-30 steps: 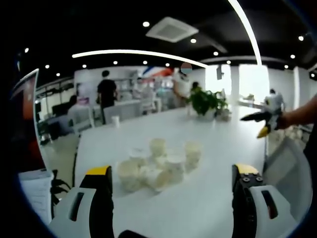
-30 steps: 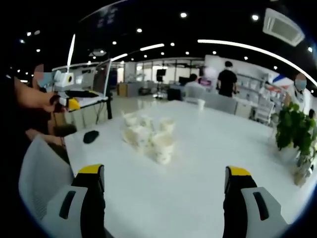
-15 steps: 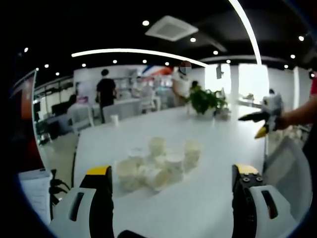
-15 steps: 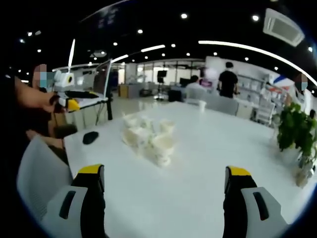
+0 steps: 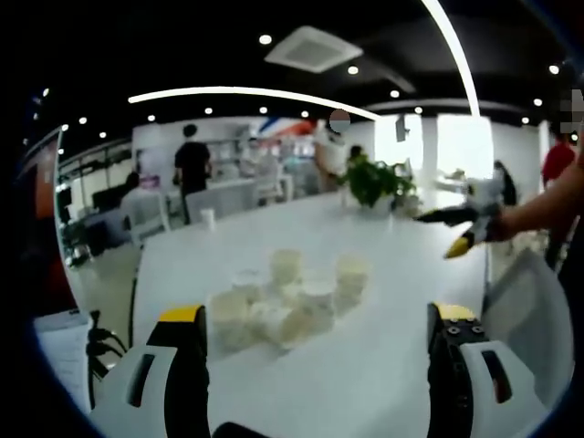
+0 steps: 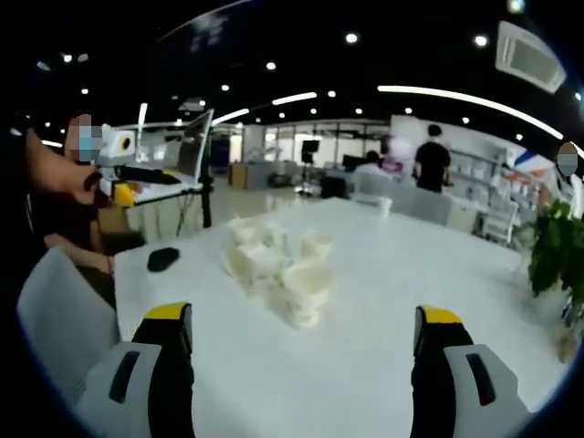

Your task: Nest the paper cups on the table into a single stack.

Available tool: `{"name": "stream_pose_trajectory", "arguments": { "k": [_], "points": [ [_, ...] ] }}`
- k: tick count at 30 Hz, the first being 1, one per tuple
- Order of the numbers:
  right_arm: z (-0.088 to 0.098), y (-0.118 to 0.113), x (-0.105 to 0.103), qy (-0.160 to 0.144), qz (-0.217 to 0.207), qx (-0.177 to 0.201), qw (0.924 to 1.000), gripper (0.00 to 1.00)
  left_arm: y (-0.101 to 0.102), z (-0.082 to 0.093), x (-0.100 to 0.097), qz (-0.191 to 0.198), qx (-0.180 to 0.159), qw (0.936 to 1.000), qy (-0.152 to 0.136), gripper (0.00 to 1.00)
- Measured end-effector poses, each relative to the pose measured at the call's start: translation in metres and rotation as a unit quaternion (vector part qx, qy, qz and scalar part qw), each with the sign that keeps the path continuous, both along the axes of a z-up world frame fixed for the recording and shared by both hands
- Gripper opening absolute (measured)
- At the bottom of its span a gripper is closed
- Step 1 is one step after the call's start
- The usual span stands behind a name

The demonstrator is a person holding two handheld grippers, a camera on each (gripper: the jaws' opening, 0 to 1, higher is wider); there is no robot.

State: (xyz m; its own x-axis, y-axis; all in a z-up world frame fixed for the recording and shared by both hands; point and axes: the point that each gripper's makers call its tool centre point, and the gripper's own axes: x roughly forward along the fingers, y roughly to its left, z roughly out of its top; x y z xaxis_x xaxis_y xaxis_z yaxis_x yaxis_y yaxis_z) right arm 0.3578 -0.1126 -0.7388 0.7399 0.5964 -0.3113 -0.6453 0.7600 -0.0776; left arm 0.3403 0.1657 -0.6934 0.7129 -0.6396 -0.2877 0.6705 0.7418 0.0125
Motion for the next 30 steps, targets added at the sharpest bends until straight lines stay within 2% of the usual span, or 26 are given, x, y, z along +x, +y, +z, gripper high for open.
{"name": "stream_pose_trajectory", "arguments": {
  "k": [14,21,26,28,30],
  "points": [
    [-0.012,0.022,0.036,0.009,0.031,-0.007,0.9994,0.98,0.000,-0.010,-0.003,0.010,-0.008,0.9998,0.014,1.00],
    [-0.015,0.029,0.048,0.011,0.037,-0.004,0.9992,0.98,0.008,-0.015,-0.004,0.023,-0.012,0.9994,0.022,1.00],
    [-0.019,0.038,0.056,0.015,0.043,-0.005,0.9989,0.97,0.014,-0.021,0.001,0.030,0.004,0.9987,0.041,1.00],
    [-0.021,0.040,0.059,0.016,0.046,-0.005,0.9988,0.97,0.012,-0.023,0.001,0.028,-0.005,0.9976,0.063,1.00],
    [-0.024,0.043,0.063,0.018,0.048,-0.006,0.9987,0.96,0.014,-0.023,0.004,0.032,0.002,0.9976,0.061,1.00]
  ]
}}
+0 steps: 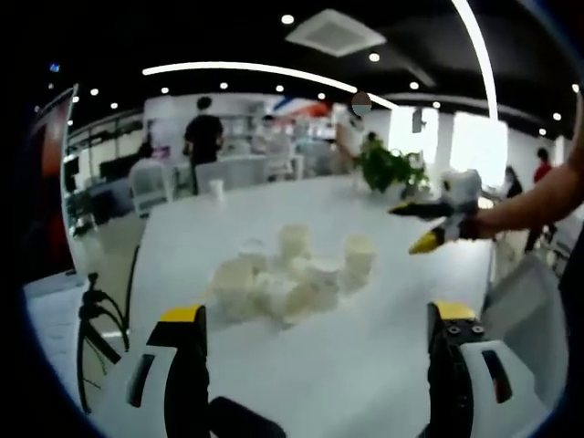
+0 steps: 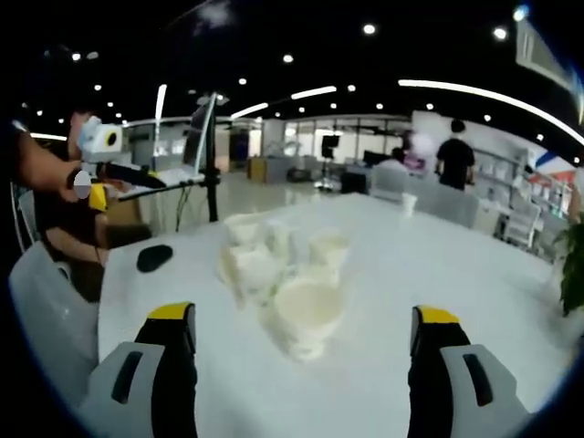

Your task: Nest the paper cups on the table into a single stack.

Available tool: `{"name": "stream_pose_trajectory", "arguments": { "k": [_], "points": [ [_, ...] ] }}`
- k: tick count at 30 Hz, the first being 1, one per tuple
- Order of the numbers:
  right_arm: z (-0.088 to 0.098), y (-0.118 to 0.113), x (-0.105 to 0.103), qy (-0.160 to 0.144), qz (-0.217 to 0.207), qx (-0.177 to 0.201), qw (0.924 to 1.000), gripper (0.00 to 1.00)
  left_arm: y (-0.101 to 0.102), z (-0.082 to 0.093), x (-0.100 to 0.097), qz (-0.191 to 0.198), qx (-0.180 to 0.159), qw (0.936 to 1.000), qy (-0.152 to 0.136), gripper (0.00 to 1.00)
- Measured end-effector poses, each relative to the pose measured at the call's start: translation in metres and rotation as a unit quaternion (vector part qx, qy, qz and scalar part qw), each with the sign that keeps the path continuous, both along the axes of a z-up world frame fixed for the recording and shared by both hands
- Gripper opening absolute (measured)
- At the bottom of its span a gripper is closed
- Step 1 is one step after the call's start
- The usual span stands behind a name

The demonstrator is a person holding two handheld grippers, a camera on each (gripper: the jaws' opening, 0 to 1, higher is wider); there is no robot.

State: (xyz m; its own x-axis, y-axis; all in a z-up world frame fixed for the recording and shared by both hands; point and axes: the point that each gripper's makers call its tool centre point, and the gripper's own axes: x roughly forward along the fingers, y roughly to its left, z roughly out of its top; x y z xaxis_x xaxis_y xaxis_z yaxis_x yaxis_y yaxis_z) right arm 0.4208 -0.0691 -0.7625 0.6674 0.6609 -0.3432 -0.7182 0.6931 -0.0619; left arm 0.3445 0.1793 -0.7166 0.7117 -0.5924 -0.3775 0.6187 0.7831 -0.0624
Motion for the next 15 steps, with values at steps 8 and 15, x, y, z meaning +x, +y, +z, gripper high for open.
{"name": "stream_pose_trajectory", "arguments": {
  "k": [8,15],
  "points": [
    [-0.013,0.007,0.014,0.013,0.004,-0.003,0.9999,0.95,-0.001,-0.004,0.003,-0.003,0.013,0.9999,-0.011,1.00],
    [-0.028,0.012,0.024,0.026,0.008,-0.008,0.9996,0.93,-0.013,-0.009,0.007,-0.018,0.022,0.9994,-0.022,1.00]
  ]
}}
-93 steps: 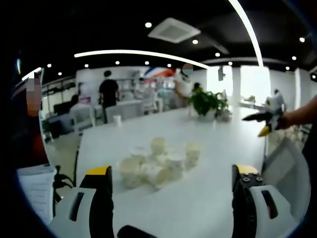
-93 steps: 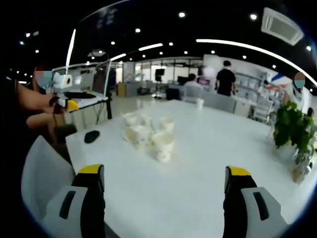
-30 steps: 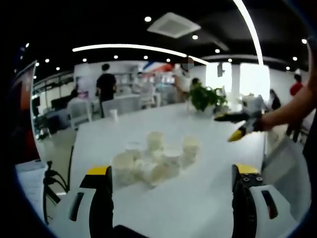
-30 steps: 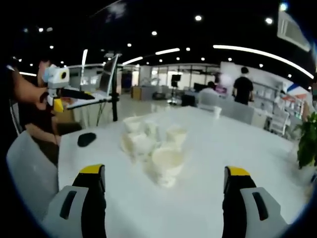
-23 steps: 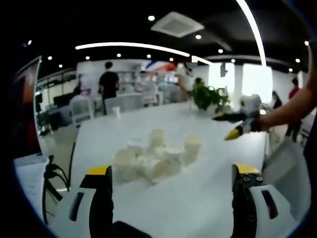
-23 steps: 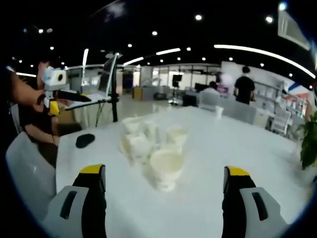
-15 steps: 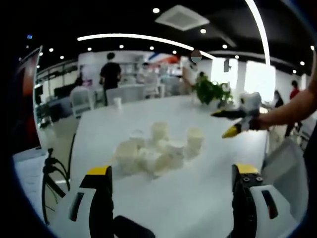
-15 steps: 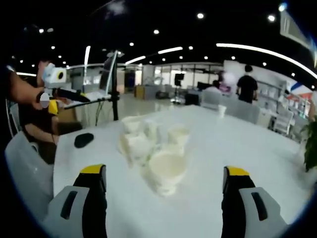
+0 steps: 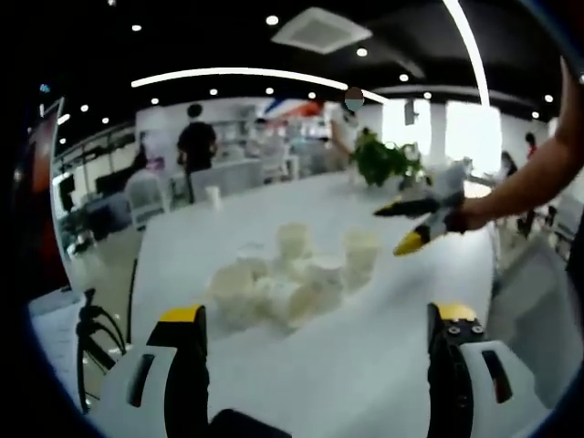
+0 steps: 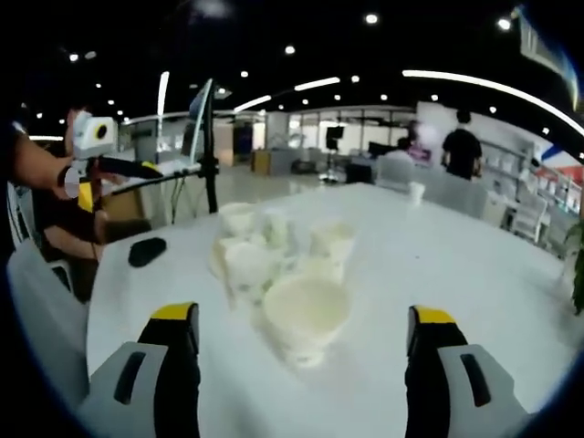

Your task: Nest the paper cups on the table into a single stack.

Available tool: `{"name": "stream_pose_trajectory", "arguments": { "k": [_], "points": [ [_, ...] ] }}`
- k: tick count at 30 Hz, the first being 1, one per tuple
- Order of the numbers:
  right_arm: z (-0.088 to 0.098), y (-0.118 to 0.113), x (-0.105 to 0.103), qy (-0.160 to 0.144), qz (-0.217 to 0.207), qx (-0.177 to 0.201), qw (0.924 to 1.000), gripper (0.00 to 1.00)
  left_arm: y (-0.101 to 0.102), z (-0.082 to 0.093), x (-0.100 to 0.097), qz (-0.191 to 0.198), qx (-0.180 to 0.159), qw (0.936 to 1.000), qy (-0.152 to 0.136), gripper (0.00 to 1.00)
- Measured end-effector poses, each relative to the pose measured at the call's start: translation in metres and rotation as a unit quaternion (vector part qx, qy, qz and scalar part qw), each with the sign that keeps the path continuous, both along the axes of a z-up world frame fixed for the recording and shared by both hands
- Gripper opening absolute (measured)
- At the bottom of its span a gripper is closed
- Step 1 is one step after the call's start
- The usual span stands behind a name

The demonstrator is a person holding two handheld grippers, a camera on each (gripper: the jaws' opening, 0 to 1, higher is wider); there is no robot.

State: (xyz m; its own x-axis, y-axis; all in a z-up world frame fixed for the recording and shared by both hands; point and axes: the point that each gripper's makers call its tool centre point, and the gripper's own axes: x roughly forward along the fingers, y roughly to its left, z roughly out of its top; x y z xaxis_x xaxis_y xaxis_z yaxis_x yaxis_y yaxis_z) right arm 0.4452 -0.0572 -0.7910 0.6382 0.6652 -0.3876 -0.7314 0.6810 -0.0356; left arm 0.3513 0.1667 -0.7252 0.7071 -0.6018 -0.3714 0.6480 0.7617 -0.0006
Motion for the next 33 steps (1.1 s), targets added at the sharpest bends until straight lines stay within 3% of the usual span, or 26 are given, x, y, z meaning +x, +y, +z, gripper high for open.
{"name": "stream_pose_trajectory", "arguments": {
  "k": [8,15,25,33],
  "points": [
    [-0.012,0.004,0.011,0.015,-0.006,0.011,0.9998,0.89,-0.008,-0.001,0.006,0.003,-0.011,0.9999,0.004,1.00],
    [-0.029,0.015,0.016,0.019,0.009,-0.004,0.9998,0.85,-0.012,-0.003,0.006,0.000,-0.008,1.0000,0.006,1.00],
    [-0.038,0.027,0.026,0.028,0.002,0.003,0.9996,0.71,-0.014,-0.006,0.005,0.004,-0.013,0.9999,0.010,0.99],
    [-0.045,0.029,0.023,0.033,0.014,-0.017,0.9992,0.58,-0.014,-0.006,0.005,0.003,-0.013,0.9998,0.012,0.99]
  ]
}}
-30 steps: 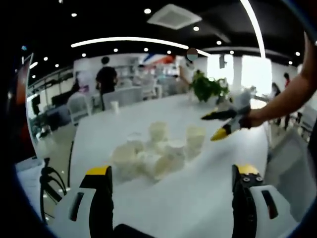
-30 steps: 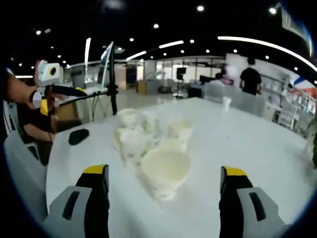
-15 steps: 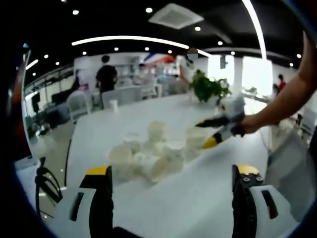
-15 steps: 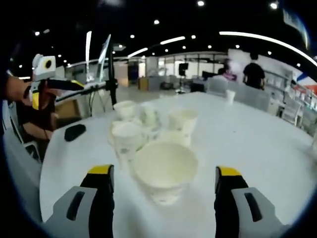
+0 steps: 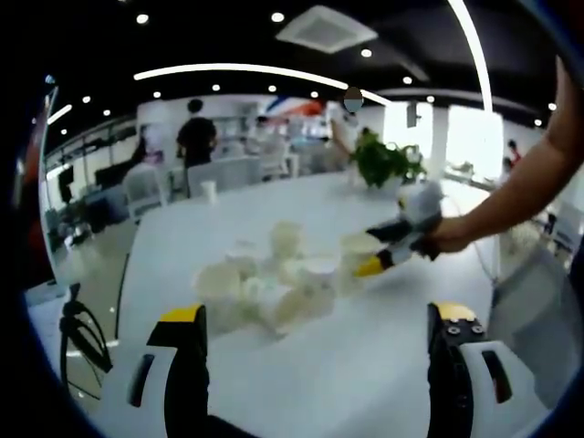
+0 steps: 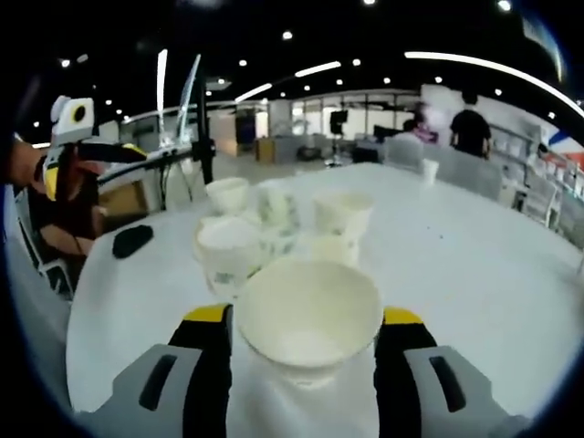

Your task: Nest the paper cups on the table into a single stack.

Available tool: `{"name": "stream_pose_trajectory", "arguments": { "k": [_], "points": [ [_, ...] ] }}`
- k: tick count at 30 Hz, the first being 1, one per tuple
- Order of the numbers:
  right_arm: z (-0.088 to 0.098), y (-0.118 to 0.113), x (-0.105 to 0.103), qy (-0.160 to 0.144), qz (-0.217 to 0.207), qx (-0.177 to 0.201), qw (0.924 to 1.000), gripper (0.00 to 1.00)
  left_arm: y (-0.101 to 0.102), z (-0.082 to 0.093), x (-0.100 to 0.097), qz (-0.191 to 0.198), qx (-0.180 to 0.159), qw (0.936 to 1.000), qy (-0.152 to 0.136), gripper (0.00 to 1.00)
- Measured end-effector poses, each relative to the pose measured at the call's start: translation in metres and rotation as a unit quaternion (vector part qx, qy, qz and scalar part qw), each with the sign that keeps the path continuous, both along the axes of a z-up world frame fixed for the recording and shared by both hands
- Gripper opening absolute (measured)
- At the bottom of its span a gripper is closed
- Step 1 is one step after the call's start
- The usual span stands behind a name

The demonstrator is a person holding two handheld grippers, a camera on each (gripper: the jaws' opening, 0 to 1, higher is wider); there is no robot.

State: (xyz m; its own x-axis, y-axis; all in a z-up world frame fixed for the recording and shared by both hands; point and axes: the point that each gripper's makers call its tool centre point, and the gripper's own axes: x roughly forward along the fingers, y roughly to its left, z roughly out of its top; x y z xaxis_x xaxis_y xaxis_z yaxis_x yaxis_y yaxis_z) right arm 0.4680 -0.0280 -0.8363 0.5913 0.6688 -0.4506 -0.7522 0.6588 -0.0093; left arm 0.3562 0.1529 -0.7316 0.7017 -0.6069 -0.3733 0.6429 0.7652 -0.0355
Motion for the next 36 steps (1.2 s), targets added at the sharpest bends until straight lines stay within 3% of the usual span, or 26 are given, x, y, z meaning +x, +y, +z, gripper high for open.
{"name": "stream_pose_trajectory", "arguments": {
  "k": [5,19,36],
  "points": [
    [-0.007,-0.004,-0.002,-0.008,0.013,-0.028,0.9995,0.45,0.000,0.001,0.003,0.002,-0.004,1.0000,0.002,0.99],
    [0.001,-0.003,-0.002,-0.009,0.010,-0.013,0.9998,0.43,0.001,0.002,0.006,0.004,-0.011,0.9999,0.002,0.99],
    [0.041,-0.012,-0.001,-0.040,0.013,-0.004,0.9991,0.43,-0.007,0.007,0.004,-0.003,-0.016,0.9999,-0.004,0.99]
  ]
}}
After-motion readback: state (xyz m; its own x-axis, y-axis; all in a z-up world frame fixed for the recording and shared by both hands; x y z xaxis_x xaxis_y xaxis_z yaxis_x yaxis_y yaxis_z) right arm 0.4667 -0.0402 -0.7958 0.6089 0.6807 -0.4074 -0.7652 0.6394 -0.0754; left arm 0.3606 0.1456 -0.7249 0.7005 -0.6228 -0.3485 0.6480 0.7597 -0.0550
